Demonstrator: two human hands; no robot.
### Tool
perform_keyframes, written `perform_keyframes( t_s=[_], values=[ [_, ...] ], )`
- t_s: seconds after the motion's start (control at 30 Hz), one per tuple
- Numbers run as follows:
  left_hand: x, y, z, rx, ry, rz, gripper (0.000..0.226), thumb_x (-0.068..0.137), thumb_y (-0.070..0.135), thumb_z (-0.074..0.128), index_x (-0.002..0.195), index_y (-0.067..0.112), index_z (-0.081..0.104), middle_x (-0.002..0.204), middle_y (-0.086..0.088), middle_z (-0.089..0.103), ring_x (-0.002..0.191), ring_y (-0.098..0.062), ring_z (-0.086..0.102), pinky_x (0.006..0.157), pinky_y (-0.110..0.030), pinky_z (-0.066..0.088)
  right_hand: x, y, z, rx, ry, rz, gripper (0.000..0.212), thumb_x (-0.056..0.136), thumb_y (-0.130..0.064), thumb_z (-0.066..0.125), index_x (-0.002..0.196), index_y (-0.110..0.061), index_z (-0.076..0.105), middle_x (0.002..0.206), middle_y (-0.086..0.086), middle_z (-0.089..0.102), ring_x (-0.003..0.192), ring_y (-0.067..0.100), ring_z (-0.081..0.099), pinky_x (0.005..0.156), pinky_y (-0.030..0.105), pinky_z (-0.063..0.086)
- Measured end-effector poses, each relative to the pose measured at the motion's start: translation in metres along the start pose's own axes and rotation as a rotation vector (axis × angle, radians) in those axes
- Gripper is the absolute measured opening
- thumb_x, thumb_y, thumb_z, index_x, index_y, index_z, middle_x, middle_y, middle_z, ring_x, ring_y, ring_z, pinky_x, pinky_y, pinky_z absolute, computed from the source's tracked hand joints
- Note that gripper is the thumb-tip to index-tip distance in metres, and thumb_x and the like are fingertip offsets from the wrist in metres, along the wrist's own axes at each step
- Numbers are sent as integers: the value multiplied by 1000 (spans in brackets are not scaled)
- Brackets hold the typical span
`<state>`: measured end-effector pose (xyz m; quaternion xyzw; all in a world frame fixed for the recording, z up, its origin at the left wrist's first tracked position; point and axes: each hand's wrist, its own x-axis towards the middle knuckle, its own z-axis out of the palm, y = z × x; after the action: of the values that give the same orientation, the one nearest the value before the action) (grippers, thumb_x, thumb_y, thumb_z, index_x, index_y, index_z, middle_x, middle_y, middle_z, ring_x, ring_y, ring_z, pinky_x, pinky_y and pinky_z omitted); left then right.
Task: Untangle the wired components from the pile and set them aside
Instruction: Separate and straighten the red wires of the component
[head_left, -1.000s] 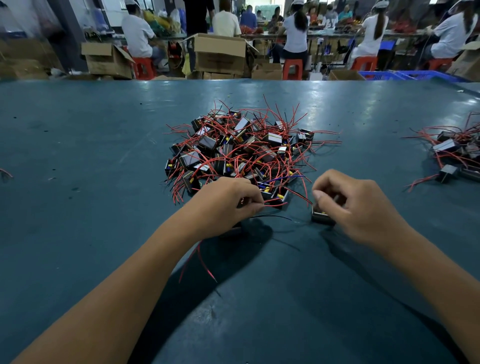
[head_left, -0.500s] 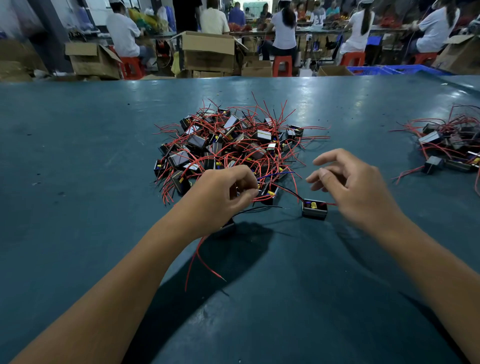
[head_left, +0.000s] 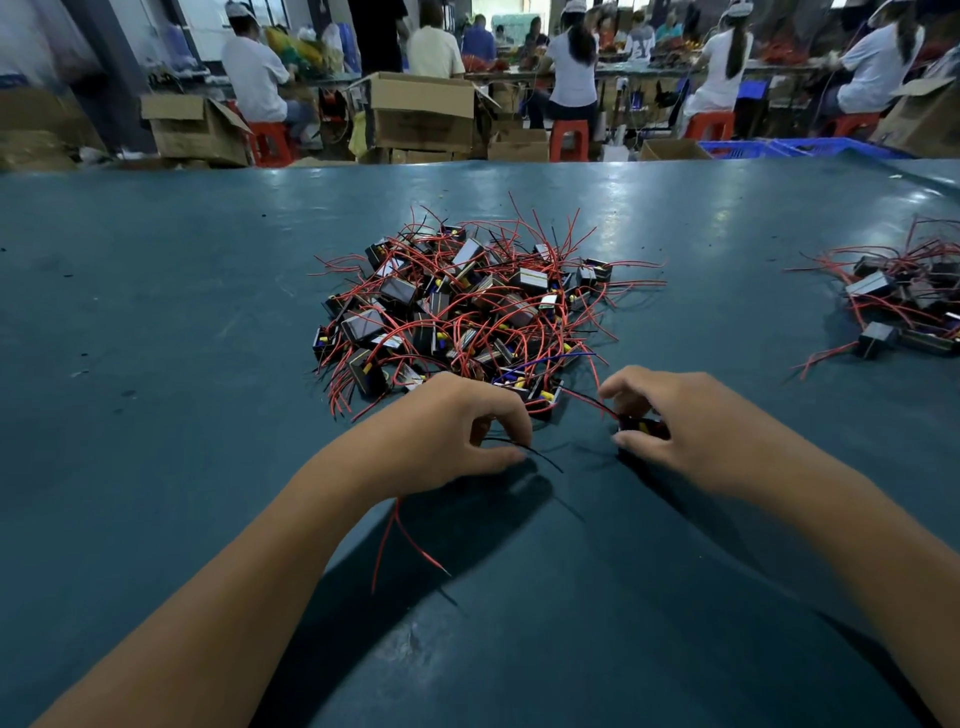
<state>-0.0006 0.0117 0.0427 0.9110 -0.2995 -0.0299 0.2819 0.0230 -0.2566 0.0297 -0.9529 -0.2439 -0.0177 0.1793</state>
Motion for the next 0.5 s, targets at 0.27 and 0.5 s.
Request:
perform_keyframes(
  t_s=[0.27,0.5],
  values=[
    [-3,-9,-9,-157,-47,-46,13,94,38,67,97,27,74,101,12,73,86,-13,68,79,-38,57,-6,10,-11,56,-188,-112,35,84,-31,77,107,-41,52,94,-27,64,89,-3,62,82,19,49],
    [5,-15,-13,-624,567,-47,20,99,-5,47,108,8,57,87,-3,69,47,-20,54,41,-27,43,-7,8,-12,74,-185,-160,23,89,-32,72,104,-36,56,95,-26,65,92,-5,61,83,16,47]
  ],
)
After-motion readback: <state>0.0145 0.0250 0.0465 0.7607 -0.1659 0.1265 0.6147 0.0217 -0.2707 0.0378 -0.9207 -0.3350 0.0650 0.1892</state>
